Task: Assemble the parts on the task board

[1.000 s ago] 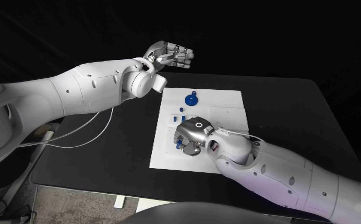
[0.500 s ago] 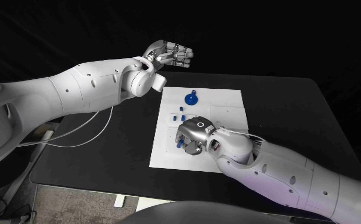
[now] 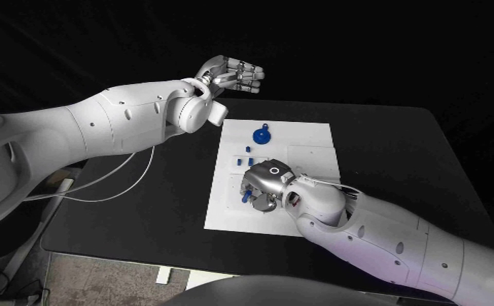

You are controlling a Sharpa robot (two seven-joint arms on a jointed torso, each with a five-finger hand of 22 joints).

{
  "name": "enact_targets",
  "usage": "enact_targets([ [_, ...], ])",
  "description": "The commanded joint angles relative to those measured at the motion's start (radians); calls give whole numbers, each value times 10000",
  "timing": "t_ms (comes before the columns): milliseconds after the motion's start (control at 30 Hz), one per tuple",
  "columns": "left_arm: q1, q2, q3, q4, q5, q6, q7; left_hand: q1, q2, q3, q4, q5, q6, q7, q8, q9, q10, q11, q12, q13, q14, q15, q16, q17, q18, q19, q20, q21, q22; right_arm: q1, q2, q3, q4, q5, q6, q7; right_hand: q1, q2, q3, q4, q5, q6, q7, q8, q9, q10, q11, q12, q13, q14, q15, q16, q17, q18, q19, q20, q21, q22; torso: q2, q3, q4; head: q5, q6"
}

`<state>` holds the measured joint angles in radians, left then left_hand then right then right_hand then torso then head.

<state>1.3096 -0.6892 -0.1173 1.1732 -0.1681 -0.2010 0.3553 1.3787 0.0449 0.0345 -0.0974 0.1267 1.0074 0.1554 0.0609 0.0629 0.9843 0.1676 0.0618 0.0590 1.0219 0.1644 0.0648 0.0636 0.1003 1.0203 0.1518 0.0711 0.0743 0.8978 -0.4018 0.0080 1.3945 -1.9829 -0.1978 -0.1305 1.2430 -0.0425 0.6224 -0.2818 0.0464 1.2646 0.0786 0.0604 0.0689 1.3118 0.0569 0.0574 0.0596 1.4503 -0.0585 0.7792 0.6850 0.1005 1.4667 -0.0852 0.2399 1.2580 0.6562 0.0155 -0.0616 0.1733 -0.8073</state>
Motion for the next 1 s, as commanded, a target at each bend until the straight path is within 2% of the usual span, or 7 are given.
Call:
enact_targets([
  [33,3,9,8,16,6,122,128,-20,62,-41,-27,-45,-30,-2,21,13,31,17,35,-8,-72,-19,-45,-13,28,12,6,18,-14,0,32,-1,-33,-236,-50,-116,86,-39,58,-5,15,69,-14,38,9,350,-315,38,11,17,-84,-37,8,111,326,-66,-57,9,6,-1,2,-2,-23],
  [200,3,33,8,19,6,128,128,-20,62,-41,-27,-45,-30,-2,21,13,31,17,35,-8,-72,-19,-45,-13,28,12,6,18,-14,0,120,-62,-91,-311,22,-117,86,-39,58,-5,15,69,-14,38,9,350,-315,38,11,17,-84,-37,8,111,326,-66,-57,9,12,11,26,5,-59],
  [367,3,50,9,21,6,145,117,-20,62,-41,-27,-45,-30,-2,21,13,31,17,35,-8,-72,-19,-45,-13,28,12,6,18,-14,0,191,-242,-146,-581,215,-131,84,-73,93,-3,16,81,-15,40,9,351,-314,40,12,19,-72,-27,15,108,315,-56,-52,45,8,4,13,13,-75],
  [500,3,53,9,18,6,149,110,-20,62,-41,-27,-45,-30,-2,21,13,31,17,35,-8,-72,-19,-45,-13,28,12,6,18,-14,0,224,-319,-160,-644,383,-127,81,-73,92,3,16,80,-12,38,7,349,-312,38,11,15,-69,-27,15,108,312,-52,-51,59,-1,6,-2,22,-102],
  [700,3,51,9,20,6,163,110,-6,75,-40,-30,-48,-32,-4,23,14,22,21,34,-9,-82,-15,-44,-13,28,3,8,15,-16,0,254,-375,-156,-636,552,-87,75,-69,81,2,19,77,-12,37,4,332,-309,37,10,11,-59,-27,11,108,303,-42,-58,69,3,3,-3,52,-76],
  [800,3,47,9,17,6,167,104,-6,75,-40,-30,-48,-32,-4,23,14,22,21,34,-9,-82,-15,-44,-13,28,3,8,15,-16,0,270,-393,-179,-522,431,-51,62,-55,73,5,17,37,4,28,-3,284,-294,30,6,9,-44,-34,-2,111,299,-28,-71,74,3,5,-2,58,-41],
  [1000,3,44,9,16,6,184,94,-6,75,-40,-30,-48,-32,-4,23,14,22,21,34,-9,-82,-15,-44,-13,28,3,8,15,-16,1,288,-413,-207,-219,163,45,158,-232,59,-11,22,-600,197,8,-49,-463,-56,10,-8,21,138,3,-4,170,294,97,-59,125,-3,6,0,75,-44],
])
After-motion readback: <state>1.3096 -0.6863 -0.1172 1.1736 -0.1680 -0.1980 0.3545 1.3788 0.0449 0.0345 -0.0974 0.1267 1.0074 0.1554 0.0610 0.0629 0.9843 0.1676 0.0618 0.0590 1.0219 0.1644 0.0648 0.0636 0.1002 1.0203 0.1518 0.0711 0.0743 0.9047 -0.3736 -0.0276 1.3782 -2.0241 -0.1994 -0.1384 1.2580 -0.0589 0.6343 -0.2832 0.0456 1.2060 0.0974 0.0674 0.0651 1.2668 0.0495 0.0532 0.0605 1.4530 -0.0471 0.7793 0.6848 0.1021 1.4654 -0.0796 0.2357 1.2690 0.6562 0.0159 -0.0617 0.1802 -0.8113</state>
